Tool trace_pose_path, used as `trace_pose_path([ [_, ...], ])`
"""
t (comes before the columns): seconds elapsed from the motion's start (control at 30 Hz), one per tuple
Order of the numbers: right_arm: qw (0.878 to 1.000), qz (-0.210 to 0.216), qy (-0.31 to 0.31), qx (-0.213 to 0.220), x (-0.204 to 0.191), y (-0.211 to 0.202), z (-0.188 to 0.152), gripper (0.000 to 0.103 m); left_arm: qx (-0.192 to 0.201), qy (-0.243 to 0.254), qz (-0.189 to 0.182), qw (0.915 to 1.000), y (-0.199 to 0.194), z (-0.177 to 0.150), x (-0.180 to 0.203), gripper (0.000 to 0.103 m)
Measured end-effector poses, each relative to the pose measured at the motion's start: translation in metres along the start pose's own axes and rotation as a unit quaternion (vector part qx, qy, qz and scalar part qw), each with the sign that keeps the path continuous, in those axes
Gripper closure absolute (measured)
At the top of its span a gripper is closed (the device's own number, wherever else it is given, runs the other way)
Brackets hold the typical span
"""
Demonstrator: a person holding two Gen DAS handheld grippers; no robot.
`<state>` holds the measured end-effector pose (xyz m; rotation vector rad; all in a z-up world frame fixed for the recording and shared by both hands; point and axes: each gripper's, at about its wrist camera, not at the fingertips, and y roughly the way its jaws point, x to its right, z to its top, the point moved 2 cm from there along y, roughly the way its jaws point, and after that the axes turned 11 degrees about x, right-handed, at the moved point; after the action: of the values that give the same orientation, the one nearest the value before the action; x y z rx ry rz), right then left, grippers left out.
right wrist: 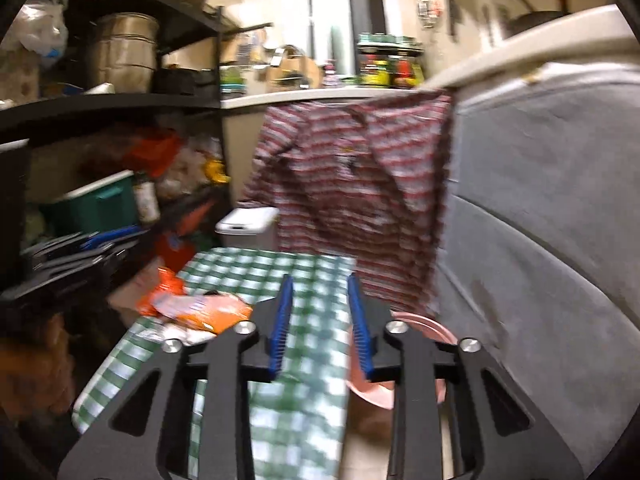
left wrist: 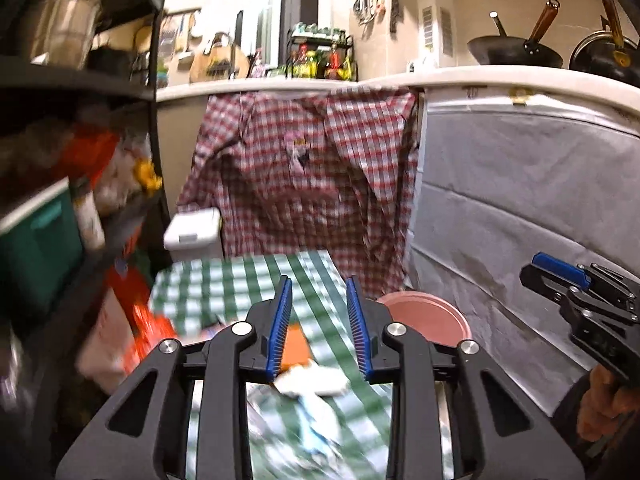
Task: Collect trash
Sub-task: 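Move the left tool to the clear plastic bag while the right tool reaches the white paper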
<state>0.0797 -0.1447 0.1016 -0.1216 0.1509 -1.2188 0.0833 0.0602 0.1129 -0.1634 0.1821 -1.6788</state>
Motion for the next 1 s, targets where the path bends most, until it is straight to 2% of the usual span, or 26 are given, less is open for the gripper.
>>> trace_pose_path([
  [0.07,1.000,0.026,-0.008,-0.001,-0.012,0.014,0.007,0.089,0.004,0.013,-0.001,0.9999,0.014,0.009,-0.014,0.080],
  [0.27,0.994,0.094,-0.039,-0.028,-0.041,0.070,-0.001,0.092,-0.003,0.017,0.005,0.9998,0.051,0.000,-0.058,0.084],
  [0.37,0.992,0.112,-0.028,-0.058,-0.043,0.097,-0.025,0.091,-0.011,-0.003,0.006,0.9999,0.055,-0.020,-0.081,0.084],
  [0.43,0.989,0.121,-0.020,-0.077,-0.044,0.117,-0.046,0.091,-0.037,-0.026,-0.002,0.9990,0.059,-0.037,-0.099,0.084],
  [0.53,0.987,0.126,-0.012,-0.101,-0.044,0.139,-0.079,0.090,-0.067,-0.014,0.020,0.9974,0.064,-0.050,-0.116,0.084],
  [0.6,0.984,0.130,0.001,-0.123,-0.043,0.152,-0.094,0.089,-0.085,-0.029,0.023,0.9957,0.070,-0.058,-0.129,0.084],
  [0.7,0.978,0.142,-0.010,-0.154,-0.051,0.174,-0.115,0.076,-0.102,-0.022,0.023,0.9942,0.076,-0.068,-0.139,0.084],
  [0.77,0.970,0.156,-0.005,-0.185,-0.055,0.190,-0.133,0.062,-0.118,-0.004,0.006,0.9930,0.079,-0.075,-0.141,0.084],
  [0.87,0.961,0.161,-0.001,-0.225,-0.059,0.213,-0.160,0.057,-0.162,0.021,-0.038,0.9859,0.086,-0.091,-0.143,0.083],
  [1.0,0.951,0.168,0.008,-0.260,-0.059,0.227,-0.180,0.052,-0.219,0.020,-0.066,0.9733,0.095,-0.120,-0.152,0.081],
])
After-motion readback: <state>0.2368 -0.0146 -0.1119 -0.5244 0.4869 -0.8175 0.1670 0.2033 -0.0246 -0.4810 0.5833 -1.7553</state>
